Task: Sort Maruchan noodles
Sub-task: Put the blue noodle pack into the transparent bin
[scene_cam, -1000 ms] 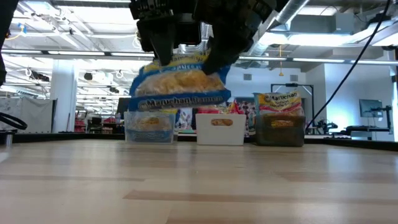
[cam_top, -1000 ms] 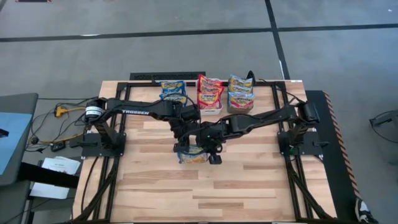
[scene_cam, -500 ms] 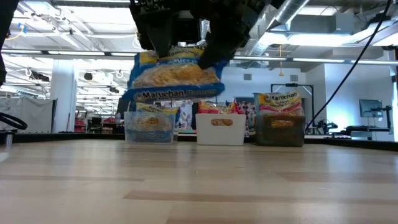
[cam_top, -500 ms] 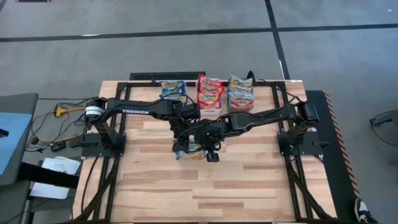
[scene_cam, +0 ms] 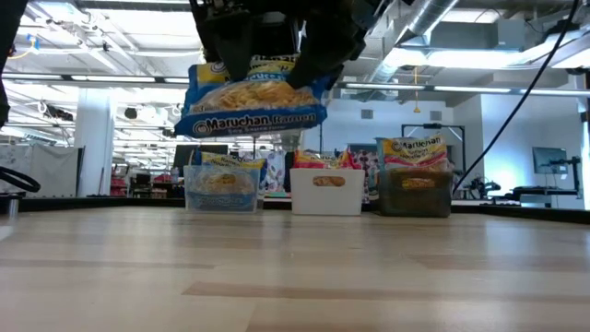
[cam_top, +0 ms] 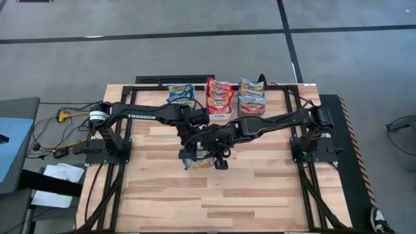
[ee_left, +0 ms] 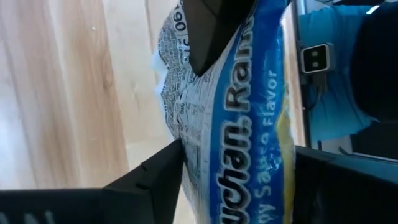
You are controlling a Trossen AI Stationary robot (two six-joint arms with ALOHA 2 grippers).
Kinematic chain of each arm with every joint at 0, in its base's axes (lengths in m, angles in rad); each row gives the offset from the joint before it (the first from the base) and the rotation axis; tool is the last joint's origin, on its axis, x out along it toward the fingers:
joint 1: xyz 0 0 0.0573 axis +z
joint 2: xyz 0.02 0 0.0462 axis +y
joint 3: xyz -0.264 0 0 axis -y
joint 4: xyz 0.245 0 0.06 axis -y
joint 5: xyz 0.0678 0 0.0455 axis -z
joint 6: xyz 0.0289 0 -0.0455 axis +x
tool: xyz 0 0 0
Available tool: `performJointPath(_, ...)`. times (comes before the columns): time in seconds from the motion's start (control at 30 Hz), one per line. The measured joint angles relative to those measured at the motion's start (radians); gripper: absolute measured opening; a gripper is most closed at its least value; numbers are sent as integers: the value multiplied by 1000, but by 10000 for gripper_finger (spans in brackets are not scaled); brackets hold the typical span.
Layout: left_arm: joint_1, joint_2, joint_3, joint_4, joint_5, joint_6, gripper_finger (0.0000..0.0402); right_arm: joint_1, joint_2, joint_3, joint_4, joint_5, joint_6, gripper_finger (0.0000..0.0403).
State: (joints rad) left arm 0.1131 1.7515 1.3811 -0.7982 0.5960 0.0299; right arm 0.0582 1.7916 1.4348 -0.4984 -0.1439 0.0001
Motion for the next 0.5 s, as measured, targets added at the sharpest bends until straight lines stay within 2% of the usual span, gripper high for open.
performJointPath(0.27, 0, -1, 0, 1, 28, 2, 116, -2, 0, 27, -16, 13, 3, 20)
performJointPath(0.5, 0, 0, 0, 7, 26, 1, 95, -3, 0, 31, -53, 5, 1, 29)
